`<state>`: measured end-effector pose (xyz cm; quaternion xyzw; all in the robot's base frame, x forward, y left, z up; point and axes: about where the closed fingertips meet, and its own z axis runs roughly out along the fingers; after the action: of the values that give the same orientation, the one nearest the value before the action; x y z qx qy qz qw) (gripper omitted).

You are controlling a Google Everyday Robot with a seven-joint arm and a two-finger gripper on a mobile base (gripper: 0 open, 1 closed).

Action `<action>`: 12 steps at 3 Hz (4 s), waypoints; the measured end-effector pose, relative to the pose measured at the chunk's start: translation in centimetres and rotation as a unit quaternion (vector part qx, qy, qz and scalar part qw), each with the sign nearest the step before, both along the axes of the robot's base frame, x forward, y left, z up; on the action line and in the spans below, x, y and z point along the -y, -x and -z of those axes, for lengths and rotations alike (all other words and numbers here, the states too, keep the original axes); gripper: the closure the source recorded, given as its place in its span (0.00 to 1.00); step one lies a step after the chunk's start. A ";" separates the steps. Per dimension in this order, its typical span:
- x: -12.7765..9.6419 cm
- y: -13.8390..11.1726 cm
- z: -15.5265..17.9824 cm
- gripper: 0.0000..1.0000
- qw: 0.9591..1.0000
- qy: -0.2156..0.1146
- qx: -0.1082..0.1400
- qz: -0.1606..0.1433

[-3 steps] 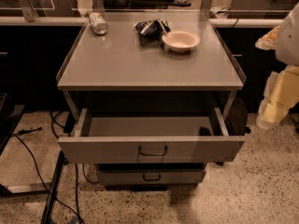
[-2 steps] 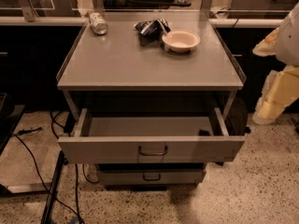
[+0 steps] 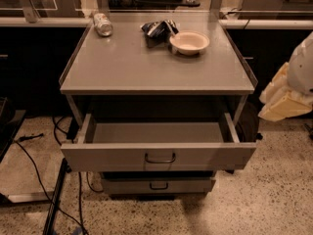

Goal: Close top drawer

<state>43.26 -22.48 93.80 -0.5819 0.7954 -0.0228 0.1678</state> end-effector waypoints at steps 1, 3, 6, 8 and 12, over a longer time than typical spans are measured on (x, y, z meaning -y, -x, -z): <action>0.4 1.0 4.3 0.94 0.999 -0.016 -0.029 0.021; 0.4 1.0 4.4 1.00 0.999 -0.016 -0.030 0.021; 3.1 2.1 20.0 1.00 0.994 -0.086 -0.070 0.024; 2.6 0.9 21.2 1.00 0.995 -0.090 -0.049 0.009; -1.9 -3.8 26.8 1.00 0.988 -0.140 0.023 -0.057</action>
Offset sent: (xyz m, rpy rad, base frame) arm -0.0076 -0.0037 -0.0365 0.0296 0.0486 -0.0364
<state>47.11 -20.55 67.01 -0.5962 0.7523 0.0851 0.2673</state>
